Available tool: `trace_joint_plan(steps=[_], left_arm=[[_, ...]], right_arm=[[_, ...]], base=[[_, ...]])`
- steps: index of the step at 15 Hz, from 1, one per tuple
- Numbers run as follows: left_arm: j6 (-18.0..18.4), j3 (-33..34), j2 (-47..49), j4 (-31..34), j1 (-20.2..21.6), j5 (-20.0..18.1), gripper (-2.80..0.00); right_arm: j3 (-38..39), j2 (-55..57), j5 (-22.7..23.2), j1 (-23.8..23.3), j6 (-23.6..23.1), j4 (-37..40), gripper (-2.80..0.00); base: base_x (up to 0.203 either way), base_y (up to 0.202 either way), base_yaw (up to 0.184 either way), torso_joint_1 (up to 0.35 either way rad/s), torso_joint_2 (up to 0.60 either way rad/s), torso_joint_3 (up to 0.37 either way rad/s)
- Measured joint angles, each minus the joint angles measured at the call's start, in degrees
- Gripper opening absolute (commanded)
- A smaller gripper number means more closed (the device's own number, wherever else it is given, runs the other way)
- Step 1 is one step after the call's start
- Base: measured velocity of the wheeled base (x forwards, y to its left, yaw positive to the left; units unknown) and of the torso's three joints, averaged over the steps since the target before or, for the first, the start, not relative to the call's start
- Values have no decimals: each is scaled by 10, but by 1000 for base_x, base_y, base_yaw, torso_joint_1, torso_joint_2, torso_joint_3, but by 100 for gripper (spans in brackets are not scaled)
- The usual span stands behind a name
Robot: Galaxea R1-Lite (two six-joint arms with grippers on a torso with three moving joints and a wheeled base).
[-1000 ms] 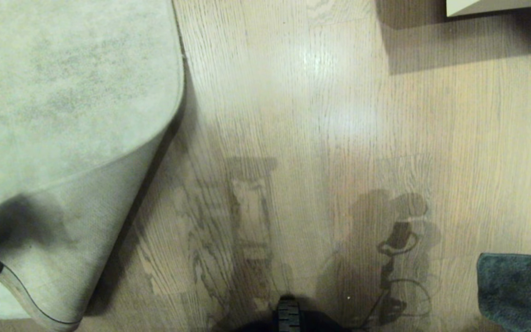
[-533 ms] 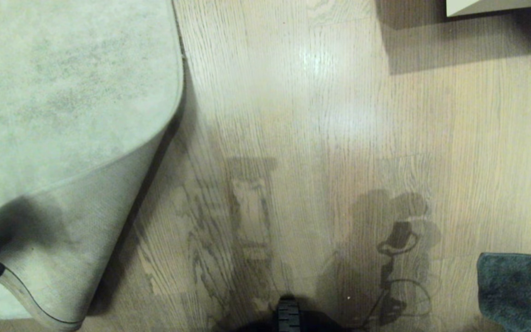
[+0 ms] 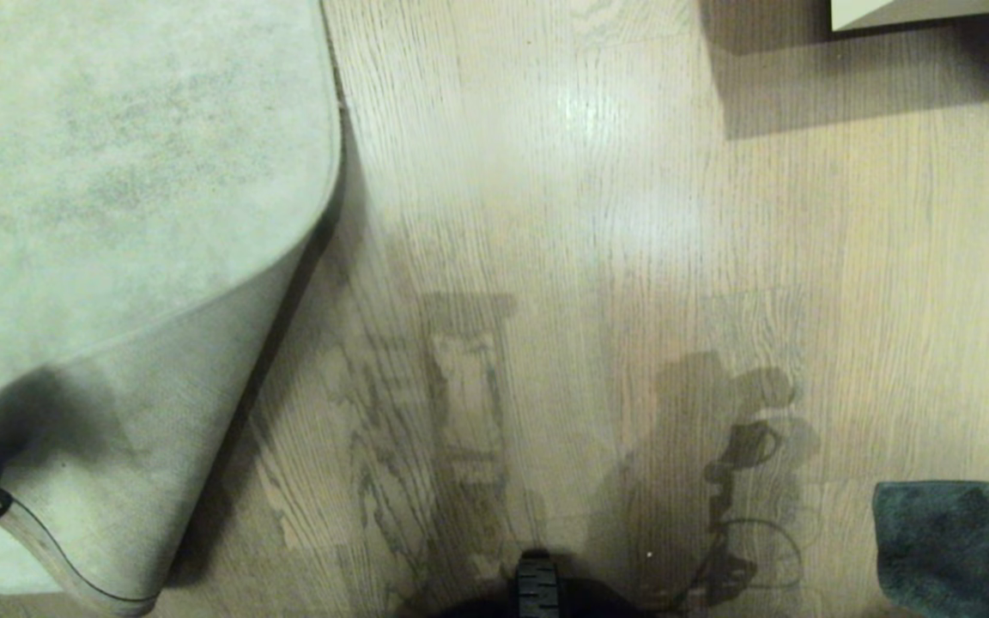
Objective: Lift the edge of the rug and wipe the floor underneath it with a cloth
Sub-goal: Lift up the carpet, then wipe the floor under the carpet with a rag
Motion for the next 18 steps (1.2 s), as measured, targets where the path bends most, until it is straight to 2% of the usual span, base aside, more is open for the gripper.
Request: trace_joint_plan(steps=[4, 8, 13, 15, 18], left_arm=[[0, 0, 4, -1, -4, 1, -280], [0, 0, 8, -1, -5, 1, -280], [0, -1, 14, -2, -5, 2, -280], [0, -1, 16, -2, -5, 2, -280], [0, -1, 19, -1, -8, 3, -280]], right_arm=[[-17, 25, 13, 0, 5, -2, -280], [-76, 104, 94, 3, 23, -22, -280], [-111, 328, 196, 8, 10, -166, -280], [-126, 429, 215, 29, -3, -237, -280], [-165, 584, 202, 124, -14, -346, -280]], base=[[0, 0, 0, 0, 0, 0], [0, 0, 0, 0, 0, 0], [0, 0, 0, 0, 0, 0], [0, 0, 0, 0, 0, 0], [0, 0, 0, 0, 0, 0]])
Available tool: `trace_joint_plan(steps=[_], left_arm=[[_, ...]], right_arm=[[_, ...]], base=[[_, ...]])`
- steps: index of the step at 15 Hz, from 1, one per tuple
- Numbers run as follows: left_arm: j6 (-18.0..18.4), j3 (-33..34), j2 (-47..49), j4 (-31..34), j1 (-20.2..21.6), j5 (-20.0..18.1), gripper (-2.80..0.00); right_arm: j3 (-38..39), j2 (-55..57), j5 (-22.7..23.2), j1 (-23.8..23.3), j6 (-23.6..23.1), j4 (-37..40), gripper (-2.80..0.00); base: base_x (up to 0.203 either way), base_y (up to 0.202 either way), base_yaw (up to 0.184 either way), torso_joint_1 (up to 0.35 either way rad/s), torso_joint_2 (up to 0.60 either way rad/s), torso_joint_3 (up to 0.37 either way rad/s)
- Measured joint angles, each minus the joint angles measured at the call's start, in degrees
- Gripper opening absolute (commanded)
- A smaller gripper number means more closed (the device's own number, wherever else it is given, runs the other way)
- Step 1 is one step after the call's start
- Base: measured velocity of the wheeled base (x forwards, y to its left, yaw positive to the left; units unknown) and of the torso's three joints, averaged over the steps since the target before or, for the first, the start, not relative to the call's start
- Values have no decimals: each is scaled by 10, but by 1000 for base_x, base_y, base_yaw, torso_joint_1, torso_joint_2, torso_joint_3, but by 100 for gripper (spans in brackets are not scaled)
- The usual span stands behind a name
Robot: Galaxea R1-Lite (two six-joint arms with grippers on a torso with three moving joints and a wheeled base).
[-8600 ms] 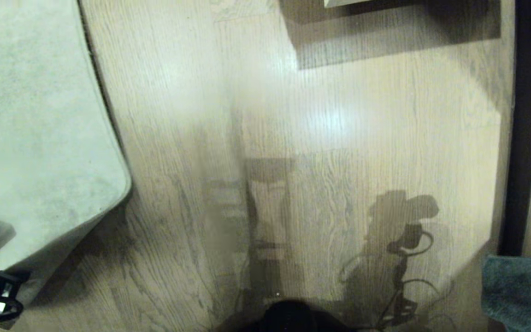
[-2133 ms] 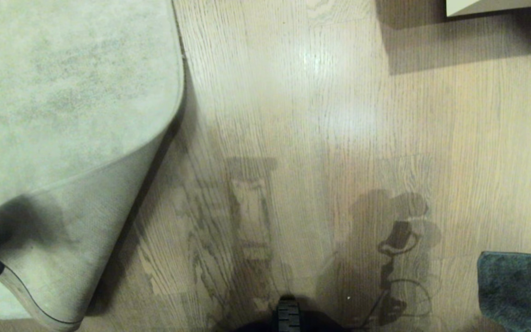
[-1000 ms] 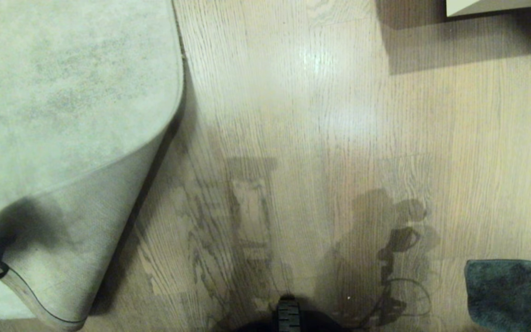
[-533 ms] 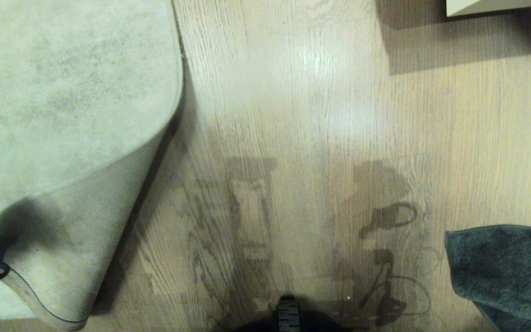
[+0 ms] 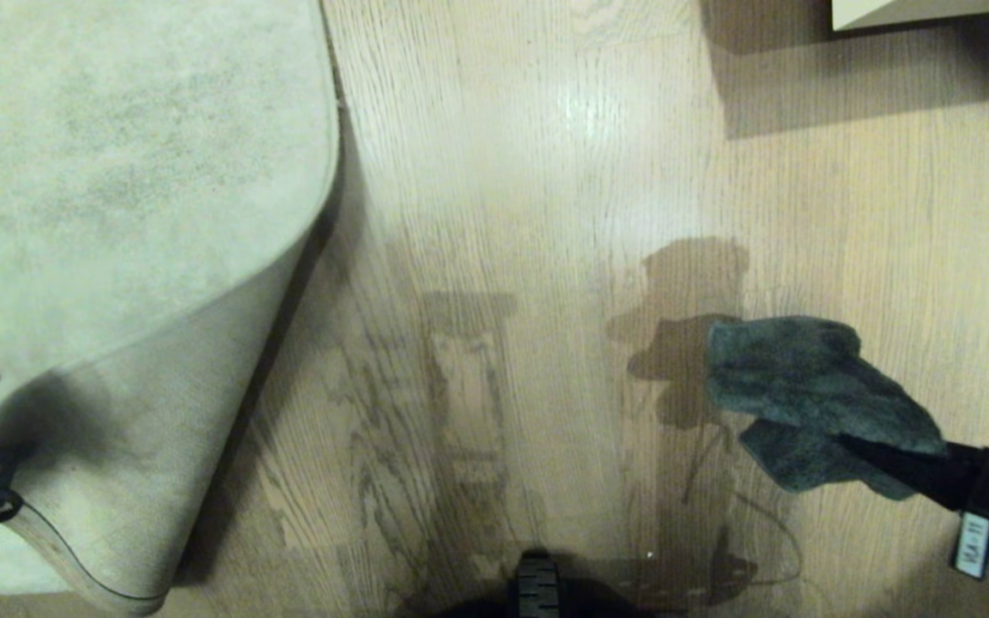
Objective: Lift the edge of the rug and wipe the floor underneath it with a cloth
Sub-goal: Wipe the floor under the carpet with a rag
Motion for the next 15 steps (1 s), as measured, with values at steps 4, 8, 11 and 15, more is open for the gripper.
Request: trace_joint_plan(steps=[4, 8, 11, 15], left_arm=[[0, 1, 1, 0, -10, 0, -280], [0, 3, 2, 0, -12, 0, -280], [-1, 4, 1, 0, -13, 0, -280], [-1, 5, 0, 0, -13, 0, -280]], right_arm=[[-81, 180, -92, 190, -2, -103, -280], [-210, 349, -190, 323, -3, -150, -280], [-343, 468, -269, 410, 1, -182, -280], [-473, 586, -319, 494, 16, -192, -280]], base=[[0, 0, 0, 0, 0, 0], [0, 0, 0, 0, 0, 0], [0, 0, 0, 0, 0, 0], [0, 0, 0, 0, 0, 0]])
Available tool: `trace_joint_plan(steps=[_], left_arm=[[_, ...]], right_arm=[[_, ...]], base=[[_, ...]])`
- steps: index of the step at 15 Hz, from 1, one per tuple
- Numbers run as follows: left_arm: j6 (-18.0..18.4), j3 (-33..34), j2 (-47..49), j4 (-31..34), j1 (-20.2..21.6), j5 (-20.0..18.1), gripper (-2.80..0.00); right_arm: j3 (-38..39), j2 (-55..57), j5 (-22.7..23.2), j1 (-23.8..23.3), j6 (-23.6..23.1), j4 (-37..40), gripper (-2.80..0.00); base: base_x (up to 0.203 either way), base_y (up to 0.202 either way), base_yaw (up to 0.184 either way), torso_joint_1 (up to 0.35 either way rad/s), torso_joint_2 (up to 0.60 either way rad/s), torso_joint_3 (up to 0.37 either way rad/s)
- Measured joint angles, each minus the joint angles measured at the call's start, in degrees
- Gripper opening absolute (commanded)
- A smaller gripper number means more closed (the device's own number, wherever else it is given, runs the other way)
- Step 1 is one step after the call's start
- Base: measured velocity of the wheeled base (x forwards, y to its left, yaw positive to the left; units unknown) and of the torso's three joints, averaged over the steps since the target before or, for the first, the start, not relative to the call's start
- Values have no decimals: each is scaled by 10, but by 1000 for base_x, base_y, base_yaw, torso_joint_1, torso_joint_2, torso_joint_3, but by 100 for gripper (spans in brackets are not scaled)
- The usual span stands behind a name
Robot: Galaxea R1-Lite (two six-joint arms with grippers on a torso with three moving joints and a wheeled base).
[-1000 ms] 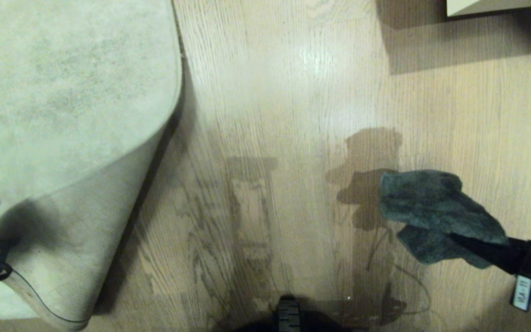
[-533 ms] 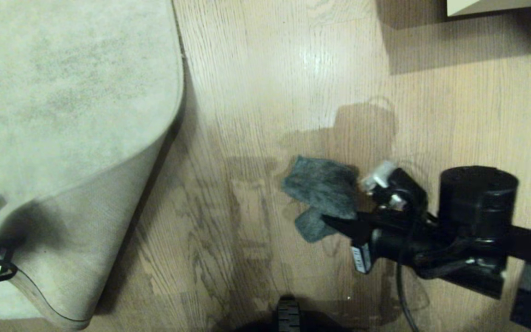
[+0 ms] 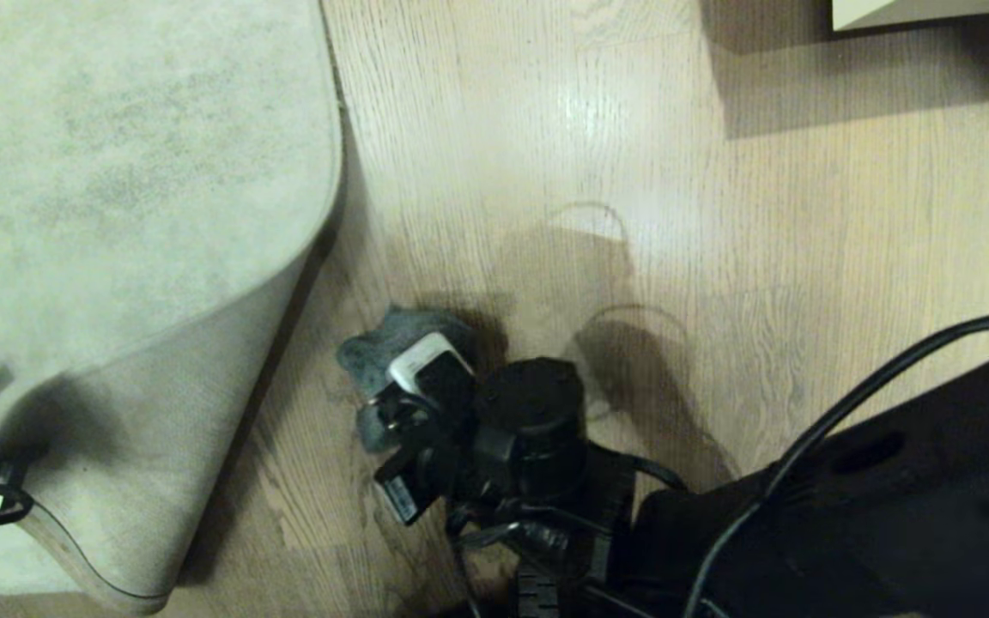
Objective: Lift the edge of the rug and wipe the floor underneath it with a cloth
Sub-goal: Wipe the floor under the carpet with a rag
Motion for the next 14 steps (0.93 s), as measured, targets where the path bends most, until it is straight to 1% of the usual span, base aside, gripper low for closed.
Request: trace_joint_plan(steps=[2, 5, 8, 14], left_arm=[[0, 0, -3, 0, 0, 0, -280], [-1, 0, -7, 1, 1, 0, -280], [-1, 0, -9, 0, 1, 1, -280], [-1, 11, -17, 0, 1, 1, -280]], right_arm=[[-43, 43, -20, 35, 20, -1, -280], [-102, 96, -45, 62, 22, -2, -280], [-162, 148, -75, 73, 20, -2, -280], [-273, 248, -79, 78, 6, -32, -280]], base=[[0, 0, 0, 0, 0, 0], [0, 0, 0, 0, 0, 0], [0, 0, 0, 0, 0, 0], [0, 0, 0, 0, 0, 0]])
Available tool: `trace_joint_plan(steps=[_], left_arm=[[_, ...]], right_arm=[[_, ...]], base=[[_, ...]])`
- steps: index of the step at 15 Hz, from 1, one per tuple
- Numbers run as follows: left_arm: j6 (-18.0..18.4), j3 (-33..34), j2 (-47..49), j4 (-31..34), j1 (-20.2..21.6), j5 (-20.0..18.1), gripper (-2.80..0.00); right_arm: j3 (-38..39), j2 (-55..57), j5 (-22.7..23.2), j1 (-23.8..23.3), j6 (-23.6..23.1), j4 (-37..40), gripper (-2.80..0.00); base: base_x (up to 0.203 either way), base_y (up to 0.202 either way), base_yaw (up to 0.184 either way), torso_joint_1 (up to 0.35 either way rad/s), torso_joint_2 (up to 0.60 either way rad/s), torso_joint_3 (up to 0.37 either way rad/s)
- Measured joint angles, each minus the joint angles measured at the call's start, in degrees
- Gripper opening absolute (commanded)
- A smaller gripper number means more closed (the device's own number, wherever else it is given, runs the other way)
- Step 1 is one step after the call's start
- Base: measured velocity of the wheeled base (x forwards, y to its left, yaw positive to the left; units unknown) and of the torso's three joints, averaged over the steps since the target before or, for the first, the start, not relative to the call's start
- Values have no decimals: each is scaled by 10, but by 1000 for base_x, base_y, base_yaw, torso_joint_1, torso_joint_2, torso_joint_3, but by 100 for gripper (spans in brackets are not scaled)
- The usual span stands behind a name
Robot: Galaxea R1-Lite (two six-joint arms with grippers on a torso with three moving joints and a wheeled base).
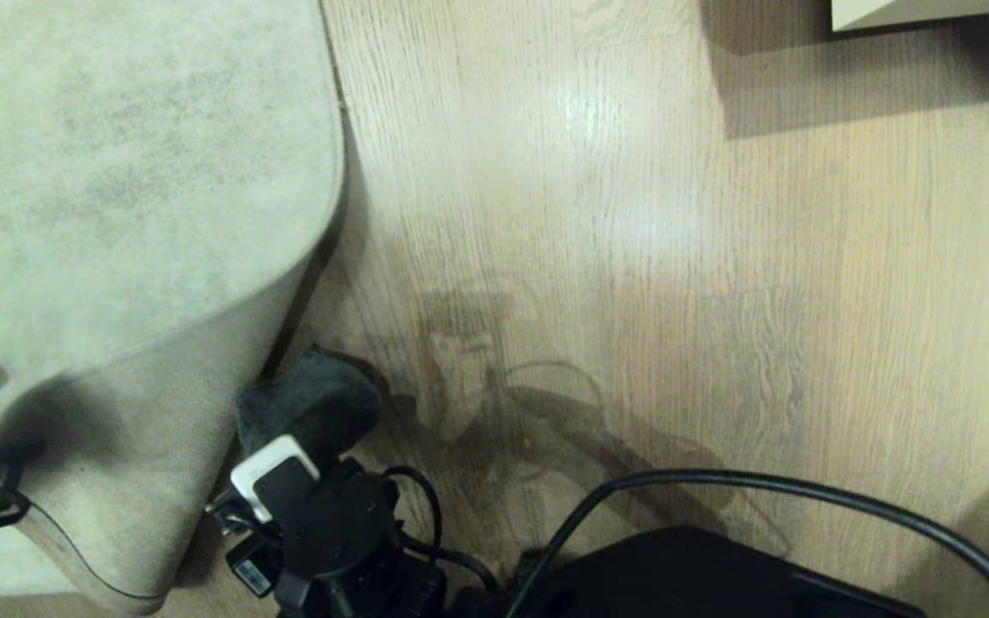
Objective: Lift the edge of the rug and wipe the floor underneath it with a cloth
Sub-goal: Wipe the floor under the carpet with a rag
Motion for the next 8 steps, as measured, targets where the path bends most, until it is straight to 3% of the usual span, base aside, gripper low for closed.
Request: trace_joint_plan(steps=[8], left_arm=[[0, 21, -16, 0, 0, 0, -280]], right_arm=[[-124, 112, 0, -12, -20, -27, -280]], base=[[0, 0, 0, 0, 0, 0]])
